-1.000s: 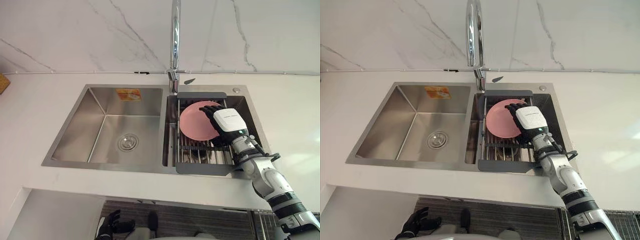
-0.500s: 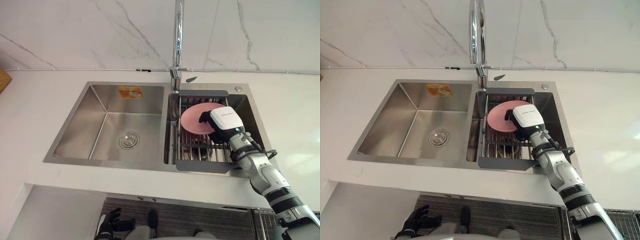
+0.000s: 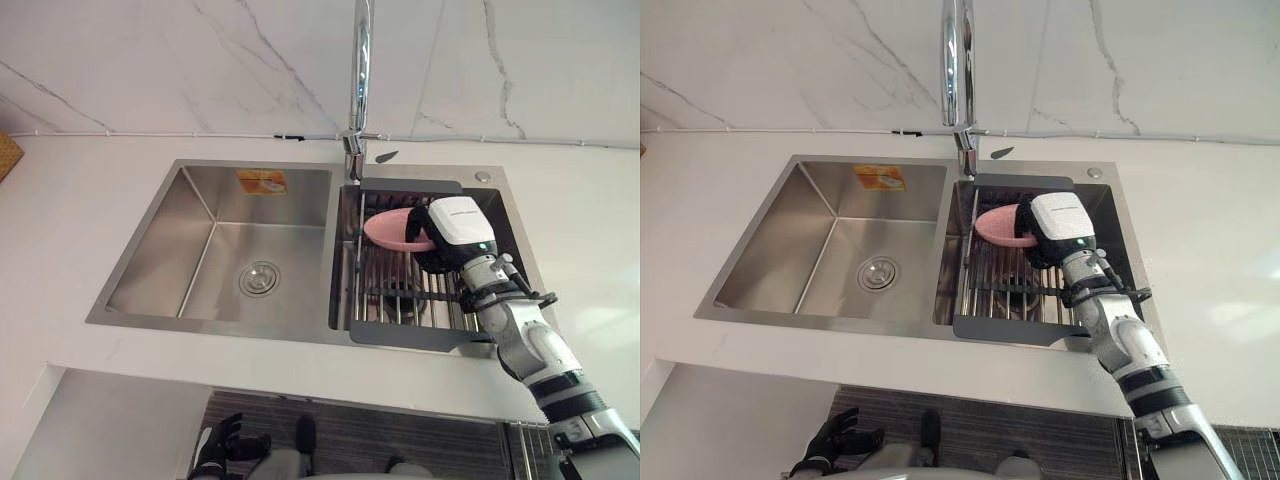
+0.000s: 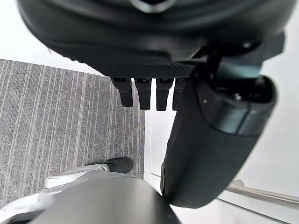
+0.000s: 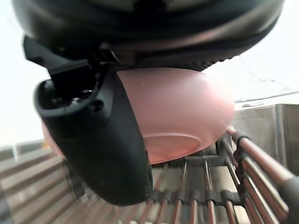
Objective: Walk over to the sink, pick up the cup, carry it to the dishwasher, place the cup inside the dishwasher, then close the dishwasher door
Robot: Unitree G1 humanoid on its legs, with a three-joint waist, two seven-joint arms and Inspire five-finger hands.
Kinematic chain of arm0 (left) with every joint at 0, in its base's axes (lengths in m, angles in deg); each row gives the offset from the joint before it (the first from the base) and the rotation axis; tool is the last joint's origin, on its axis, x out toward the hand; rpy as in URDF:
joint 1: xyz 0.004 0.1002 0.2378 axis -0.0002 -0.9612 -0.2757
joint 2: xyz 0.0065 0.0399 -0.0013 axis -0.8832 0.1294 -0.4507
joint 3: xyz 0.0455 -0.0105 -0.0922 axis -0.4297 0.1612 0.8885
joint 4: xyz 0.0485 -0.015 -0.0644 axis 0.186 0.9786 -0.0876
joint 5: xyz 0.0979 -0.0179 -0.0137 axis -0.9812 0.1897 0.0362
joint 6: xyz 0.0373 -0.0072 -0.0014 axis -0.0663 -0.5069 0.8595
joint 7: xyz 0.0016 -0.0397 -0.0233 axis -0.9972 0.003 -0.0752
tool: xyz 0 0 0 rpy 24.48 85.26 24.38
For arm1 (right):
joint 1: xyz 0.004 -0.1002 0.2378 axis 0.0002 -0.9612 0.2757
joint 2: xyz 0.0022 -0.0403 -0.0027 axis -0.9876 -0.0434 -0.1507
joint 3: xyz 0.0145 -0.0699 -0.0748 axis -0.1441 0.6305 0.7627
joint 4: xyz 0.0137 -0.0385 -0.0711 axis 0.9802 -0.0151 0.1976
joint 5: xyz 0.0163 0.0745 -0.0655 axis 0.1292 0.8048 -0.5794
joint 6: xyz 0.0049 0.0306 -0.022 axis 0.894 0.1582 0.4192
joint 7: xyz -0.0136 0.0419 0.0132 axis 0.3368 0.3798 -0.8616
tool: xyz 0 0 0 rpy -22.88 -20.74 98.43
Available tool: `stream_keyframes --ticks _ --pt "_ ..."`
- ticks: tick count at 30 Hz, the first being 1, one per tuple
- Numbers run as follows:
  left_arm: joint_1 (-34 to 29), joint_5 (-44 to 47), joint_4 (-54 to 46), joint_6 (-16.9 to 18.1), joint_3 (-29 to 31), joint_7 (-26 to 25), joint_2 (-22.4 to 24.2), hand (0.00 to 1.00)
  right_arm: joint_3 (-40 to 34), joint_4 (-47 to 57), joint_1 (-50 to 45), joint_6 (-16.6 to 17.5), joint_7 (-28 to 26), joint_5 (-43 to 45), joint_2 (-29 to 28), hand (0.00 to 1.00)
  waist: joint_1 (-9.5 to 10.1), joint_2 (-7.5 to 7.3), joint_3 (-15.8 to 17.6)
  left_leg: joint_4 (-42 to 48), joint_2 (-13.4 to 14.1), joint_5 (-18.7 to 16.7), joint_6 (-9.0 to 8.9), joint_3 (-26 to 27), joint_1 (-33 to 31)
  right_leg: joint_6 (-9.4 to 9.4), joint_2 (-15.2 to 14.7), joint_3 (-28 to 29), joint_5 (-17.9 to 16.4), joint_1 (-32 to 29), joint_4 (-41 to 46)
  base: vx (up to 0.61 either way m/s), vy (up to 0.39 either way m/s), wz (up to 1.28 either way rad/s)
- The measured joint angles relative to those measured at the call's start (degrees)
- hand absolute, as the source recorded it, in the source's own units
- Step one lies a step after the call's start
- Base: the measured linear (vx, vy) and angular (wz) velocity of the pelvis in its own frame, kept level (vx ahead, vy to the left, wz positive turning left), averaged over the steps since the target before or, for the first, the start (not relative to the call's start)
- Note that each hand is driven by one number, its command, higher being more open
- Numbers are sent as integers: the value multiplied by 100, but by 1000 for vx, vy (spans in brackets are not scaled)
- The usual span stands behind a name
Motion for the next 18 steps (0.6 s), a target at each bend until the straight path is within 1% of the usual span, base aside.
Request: stream_keyframes --ticks 2,6,12,18 --pt "0 0 6 -32 7 -2 0 90 -178 425 -164 2 3 115 -65 30 -42 0 0 0 8 -1 -1 33 28 1 1 38 2 1 17 0 0 -10" --pt "-1 -4 31 -103 25 -5 7 90 -655 1268 -507 22 115 363 -380 30 -126 2 -2 -7 33 -2 -2 115 138 -5 5 135 14 46 41 -29 -7 -13" --pt "8 -15 64 -204 37 -7 45 90 -1382 2077 -956 26 253 729 -875 30 -140 2 -20 -27 100 -11 -16 290 397 -39 39 298 38 203 44 -68 -10 -19" --pt "-7 -15 109 -234 34 -58 55 90 -1785 2492 -1561 32 384 943 -1372 30 -201 -15 -100 -30 170 -6 -89 346 434 -113 76 341 -10 200 38 -68 -8 -6"
